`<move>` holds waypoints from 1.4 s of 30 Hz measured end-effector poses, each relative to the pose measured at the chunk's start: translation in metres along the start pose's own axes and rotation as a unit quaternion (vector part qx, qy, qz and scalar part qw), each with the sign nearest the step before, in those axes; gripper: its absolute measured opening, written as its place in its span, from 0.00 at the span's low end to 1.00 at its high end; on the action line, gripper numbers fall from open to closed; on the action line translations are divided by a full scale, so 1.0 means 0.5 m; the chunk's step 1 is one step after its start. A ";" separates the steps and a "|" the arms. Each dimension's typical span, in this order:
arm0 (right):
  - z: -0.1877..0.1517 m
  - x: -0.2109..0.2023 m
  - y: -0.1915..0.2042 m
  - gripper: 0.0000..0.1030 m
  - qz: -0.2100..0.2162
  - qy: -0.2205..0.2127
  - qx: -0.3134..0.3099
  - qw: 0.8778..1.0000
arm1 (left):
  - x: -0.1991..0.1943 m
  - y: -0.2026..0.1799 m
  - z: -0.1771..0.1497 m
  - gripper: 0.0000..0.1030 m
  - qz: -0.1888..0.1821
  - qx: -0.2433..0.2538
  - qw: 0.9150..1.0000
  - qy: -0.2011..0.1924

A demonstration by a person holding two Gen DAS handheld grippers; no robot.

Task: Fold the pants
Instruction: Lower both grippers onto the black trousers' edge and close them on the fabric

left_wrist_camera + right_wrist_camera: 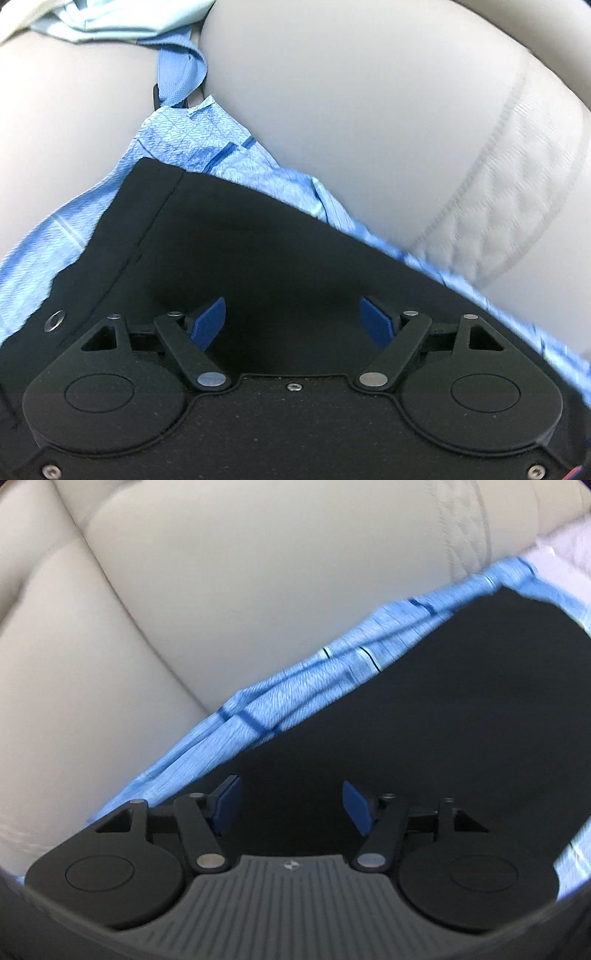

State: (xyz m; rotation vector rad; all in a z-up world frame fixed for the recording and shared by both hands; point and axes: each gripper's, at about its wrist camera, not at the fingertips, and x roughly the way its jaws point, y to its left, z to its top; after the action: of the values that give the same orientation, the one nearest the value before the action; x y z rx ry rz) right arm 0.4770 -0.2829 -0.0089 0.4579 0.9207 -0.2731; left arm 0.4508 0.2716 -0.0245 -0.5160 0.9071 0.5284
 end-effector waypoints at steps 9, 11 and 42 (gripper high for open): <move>0.036 0.108 0.082 0.87 -0.104 -0.021 -0.044 0.993 | 0.082 -0.006 0.048 0.83 0.037 -0.054 0.998 -0.014; 0.037 0.124 0.092 0.88 -0.124 -0.022 -0.048 0.991 | 0.093 -0.010 0.051 0.84 0.049 -0.056 0.997 -0.019; 0.004 -0.028 -0.020 0.03 -0.076 -0.049 -0.041 0.995 | 0.046 -0.061 0.007 0.03 0.116 0.015 0.988 -0.104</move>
State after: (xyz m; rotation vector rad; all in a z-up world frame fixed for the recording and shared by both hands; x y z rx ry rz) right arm 0.4661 -0.2919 0.0008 0.2969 0.8692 -0.3926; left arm 0.4838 0.2555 -0.0360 -0.3214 0.7770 0.7646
